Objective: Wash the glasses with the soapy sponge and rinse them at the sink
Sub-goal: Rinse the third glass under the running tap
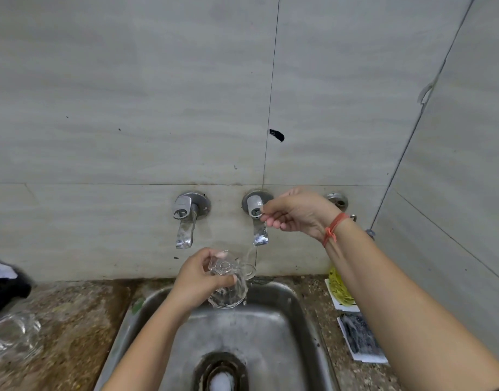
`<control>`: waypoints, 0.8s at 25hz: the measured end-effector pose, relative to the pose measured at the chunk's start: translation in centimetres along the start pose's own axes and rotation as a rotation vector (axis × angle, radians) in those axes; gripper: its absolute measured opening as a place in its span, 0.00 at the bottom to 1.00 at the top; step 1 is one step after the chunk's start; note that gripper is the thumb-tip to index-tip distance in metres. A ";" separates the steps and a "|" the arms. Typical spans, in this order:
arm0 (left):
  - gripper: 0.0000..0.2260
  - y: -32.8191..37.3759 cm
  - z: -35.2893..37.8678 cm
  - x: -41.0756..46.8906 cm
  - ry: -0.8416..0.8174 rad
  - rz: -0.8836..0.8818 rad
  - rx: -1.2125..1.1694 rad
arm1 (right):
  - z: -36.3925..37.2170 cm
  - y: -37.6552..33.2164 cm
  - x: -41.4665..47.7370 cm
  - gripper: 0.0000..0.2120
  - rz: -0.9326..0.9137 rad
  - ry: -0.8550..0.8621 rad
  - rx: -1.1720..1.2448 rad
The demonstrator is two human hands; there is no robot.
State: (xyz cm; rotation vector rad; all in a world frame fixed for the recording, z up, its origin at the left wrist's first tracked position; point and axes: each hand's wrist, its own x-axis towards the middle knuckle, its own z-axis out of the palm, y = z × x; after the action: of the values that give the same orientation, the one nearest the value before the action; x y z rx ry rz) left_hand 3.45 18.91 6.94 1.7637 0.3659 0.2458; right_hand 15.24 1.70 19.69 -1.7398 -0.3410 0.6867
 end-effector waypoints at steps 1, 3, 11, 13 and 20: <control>0.18 -0.2 -0.3 -0.2 -0.003 0.001 -0.014 | 0.5 -0.1 -0.1 0.10 -0.003 0.023 -0.015; 0.18 -0.6 -1.1 -0.6 0.001 0.001 -0.062 | 1.1 -0.3 -0.4 0.10 -0.007 0.082 -0.043; 0.20 -0.8 -2.5 -2.7 0.000 -0.195 -0.624 | 3.1 1.0 -2.8 0.12 -0.124 0.230 -0.011; 0.14 -0.8 -2.7 -3.5 -0.066 -0.292 -0.742 | 3.9 2.4 -3.7 0.12 -0.171 0.244 0.019; 0.36 -1.5 -3.5 -6.9 -0.294 -0.276 -0.697 | 7.6 6.9 -5.6 0.07 -0.252 0.185 -0.038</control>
State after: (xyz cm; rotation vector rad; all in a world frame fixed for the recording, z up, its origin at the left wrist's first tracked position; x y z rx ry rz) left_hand -4.38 19.77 6.48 1.0272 0.2619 -0.0843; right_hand 5.35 2.57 13.47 -1.7432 -0.4374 0.3367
